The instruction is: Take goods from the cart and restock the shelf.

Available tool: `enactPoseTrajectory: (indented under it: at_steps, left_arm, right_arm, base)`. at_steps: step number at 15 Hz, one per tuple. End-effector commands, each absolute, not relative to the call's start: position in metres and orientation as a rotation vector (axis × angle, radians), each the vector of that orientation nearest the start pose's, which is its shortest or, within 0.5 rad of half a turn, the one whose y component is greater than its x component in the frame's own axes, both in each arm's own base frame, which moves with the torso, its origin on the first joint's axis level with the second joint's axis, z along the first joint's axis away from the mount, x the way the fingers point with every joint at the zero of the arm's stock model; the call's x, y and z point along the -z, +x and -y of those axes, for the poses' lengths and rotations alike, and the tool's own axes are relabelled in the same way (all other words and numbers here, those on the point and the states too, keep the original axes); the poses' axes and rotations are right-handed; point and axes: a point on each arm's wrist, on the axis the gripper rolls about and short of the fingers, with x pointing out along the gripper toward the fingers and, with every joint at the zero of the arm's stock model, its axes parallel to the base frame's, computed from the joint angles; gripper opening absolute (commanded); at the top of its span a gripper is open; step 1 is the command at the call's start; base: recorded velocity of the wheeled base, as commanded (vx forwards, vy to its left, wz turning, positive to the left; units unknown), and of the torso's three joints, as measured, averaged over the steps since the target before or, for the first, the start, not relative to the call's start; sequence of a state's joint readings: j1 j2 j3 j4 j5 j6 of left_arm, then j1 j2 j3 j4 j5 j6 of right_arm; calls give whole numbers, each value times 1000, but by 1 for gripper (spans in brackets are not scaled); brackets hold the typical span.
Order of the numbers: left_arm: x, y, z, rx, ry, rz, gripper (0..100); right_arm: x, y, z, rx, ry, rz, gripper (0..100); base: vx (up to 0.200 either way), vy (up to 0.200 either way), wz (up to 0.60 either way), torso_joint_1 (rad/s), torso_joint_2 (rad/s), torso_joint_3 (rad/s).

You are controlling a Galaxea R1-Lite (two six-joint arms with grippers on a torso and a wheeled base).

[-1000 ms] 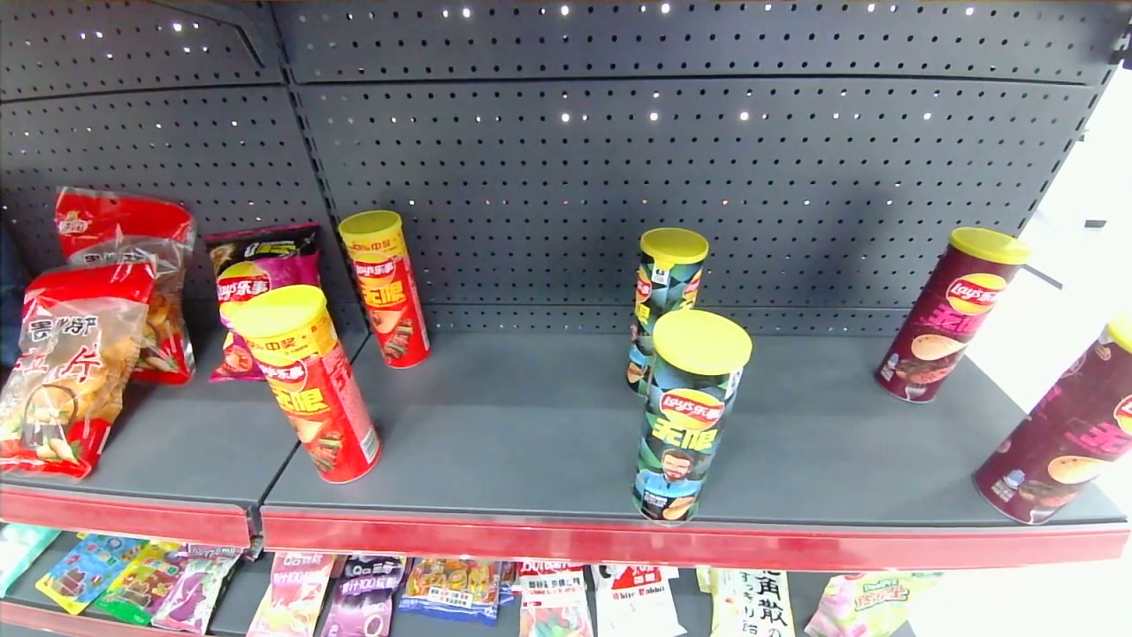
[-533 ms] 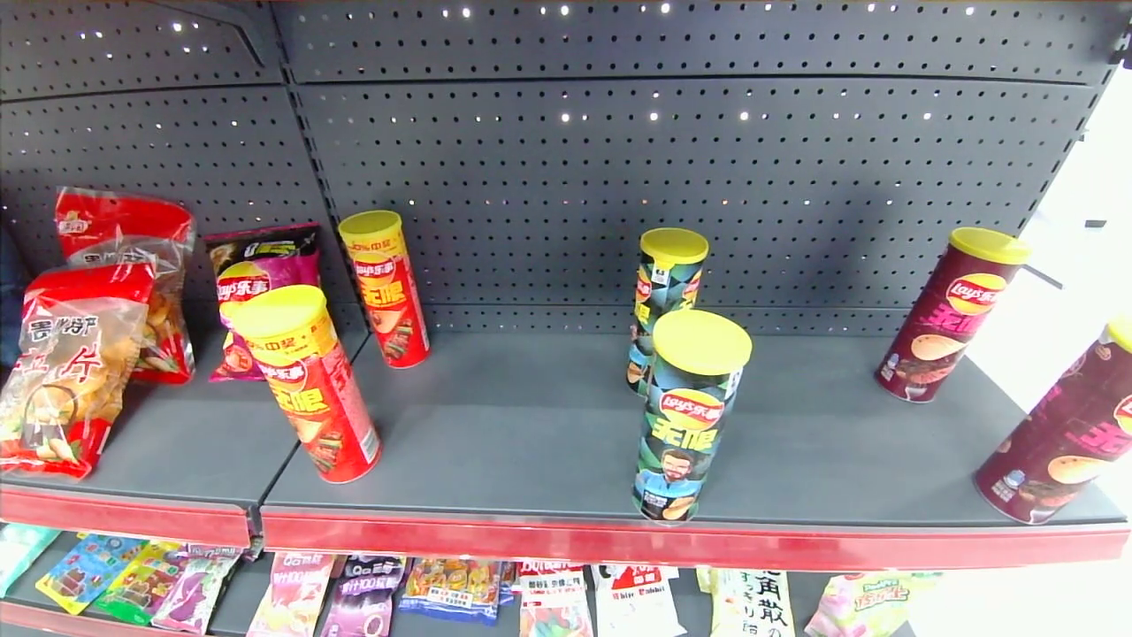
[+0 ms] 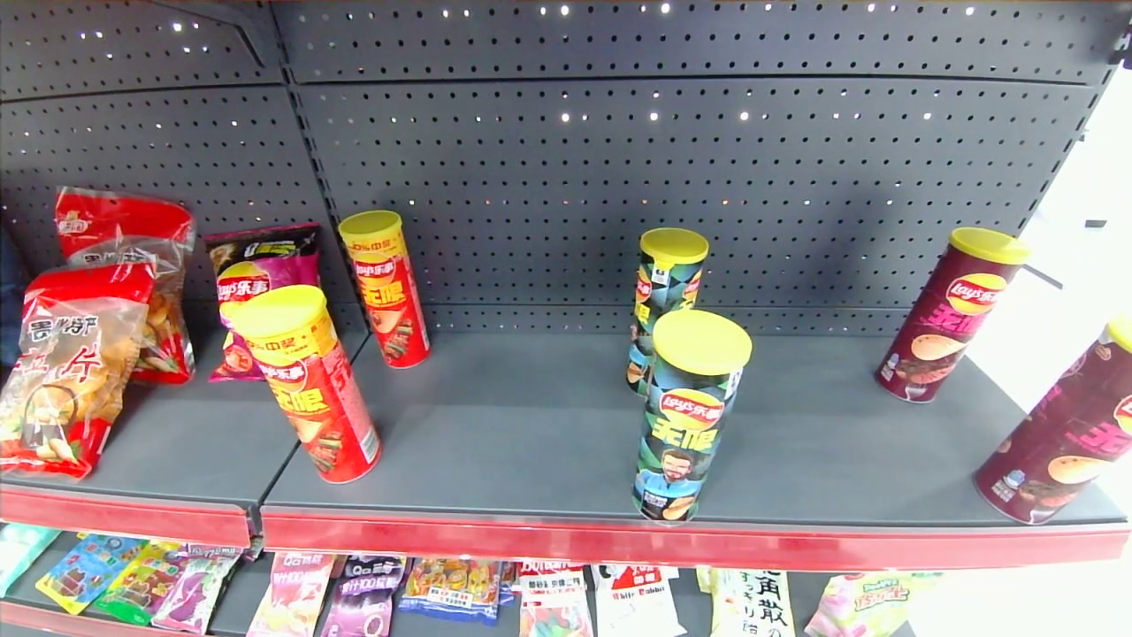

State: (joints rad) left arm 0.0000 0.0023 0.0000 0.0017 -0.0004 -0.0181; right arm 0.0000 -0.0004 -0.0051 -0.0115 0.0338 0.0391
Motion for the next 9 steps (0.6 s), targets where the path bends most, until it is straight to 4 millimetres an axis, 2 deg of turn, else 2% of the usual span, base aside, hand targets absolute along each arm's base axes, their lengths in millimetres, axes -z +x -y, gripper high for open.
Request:
enactPoseTrajectory:
  at_steps: [1, 2, 4, 7, 8, 9]
  left_arm:
    - [-75, -23, 0, 0, -11, -3, 100]
    - [-75, -23, 0, 0, -9, -3, 100]
    - [-75, -23, 0, 0, -9, -3, 100]
    - [-75, -23, 0, 0, -9, -3, 100]
    - [-75, -23, 0, 0, -9, -3, 100]
    - [-75, -23, 0, 0, -9, -3, 100]
  right_arm:
    - [-116, -29, -2, -137, 52, 125, 100]
    - [-146, -26, -2, -193, 91, 116, 100]
    - [-165, -22, -2, -286, 97, 104, 100]
    - [-186, 10, -6, -344, 93, -33, 100]
    - [-207, 28, -9, -373, 96, -67, 100]
    - [-216, 36, -12, -406, 95, -83, 100]
  base:
    - [0, 0, 0, 0, 0, 0]
    - [0, 0, 0, 0, 0, 0]
    - [0, 0, 0, 0, 0, 0]
    - [0, 0, 0, 0, 0, 0]
    - [0, 0, 0, 0, 0, 0]
    - [0, 0, 0, 0, 0, 0]
